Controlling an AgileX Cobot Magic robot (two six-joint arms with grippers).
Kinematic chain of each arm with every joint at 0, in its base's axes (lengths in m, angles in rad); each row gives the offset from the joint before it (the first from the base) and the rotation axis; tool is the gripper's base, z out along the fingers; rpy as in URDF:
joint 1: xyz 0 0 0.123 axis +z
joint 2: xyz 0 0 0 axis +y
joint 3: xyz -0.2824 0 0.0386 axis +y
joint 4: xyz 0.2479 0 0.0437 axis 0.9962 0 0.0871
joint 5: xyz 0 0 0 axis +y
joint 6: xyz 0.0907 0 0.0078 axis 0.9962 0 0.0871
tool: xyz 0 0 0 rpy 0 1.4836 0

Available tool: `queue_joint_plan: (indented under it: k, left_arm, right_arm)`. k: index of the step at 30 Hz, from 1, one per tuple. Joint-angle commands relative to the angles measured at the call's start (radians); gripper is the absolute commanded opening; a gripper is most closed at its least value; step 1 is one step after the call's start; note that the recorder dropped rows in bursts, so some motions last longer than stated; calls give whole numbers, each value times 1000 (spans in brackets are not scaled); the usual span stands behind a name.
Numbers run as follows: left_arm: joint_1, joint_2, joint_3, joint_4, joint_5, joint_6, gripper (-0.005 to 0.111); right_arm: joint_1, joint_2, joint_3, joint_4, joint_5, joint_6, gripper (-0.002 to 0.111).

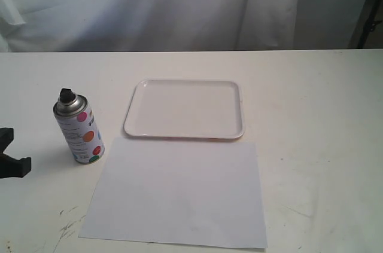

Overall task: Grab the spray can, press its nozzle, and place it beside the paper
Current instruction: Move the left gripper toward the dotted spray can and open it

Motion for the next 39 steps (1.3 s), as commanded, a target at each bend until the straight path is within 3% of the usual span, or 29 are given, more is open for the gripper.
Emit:
queue_joint_plan:
  k: [1, 6, 10, 14, 20, 24, 27, 32, 39]
  left_arm:
    - [-7, 3, 7, 3, -99, -12, 0]
    - [-7, 1, 7, 3, -94, -31, 0]
    - [-7, 1, 7, 3, -67, -237, 0]
    - [-7, 1, 7, 3, -13, -255, 2]
    - [-7, 1, 7, 143, -68, -336, 34]
    - [-7, 1, 7, 192, -101, -352, 71]
    - [-7, 1, 7, 188, -101, -351, 90]
    - [-7, 1, 7, 197, -101, -349, 91]
    - [-7, 1, 7, 345, -101, -323, 91]
  right_arm:
    - [-5, -3, 4, 2, -3, -9, 0]
    - [-5, -3, 4, 2, -3, -9, 0]
    - [-5, -3, 4, 2, -3, -9, 0]
    - [-5, -3, 4, 2, -3, -9, 0]
    - [-5, -3, 4, 2, -3, -9, 0]
    - [-5, -3, 4, 2, -3, -9, 0]
    - [-5, -3, 4, 2, -3, -9, 0]
    - [-5, -3, 4, 2, -3, -9, 0]
    - [-5, -3, 4, 2, -3, -9, 0]
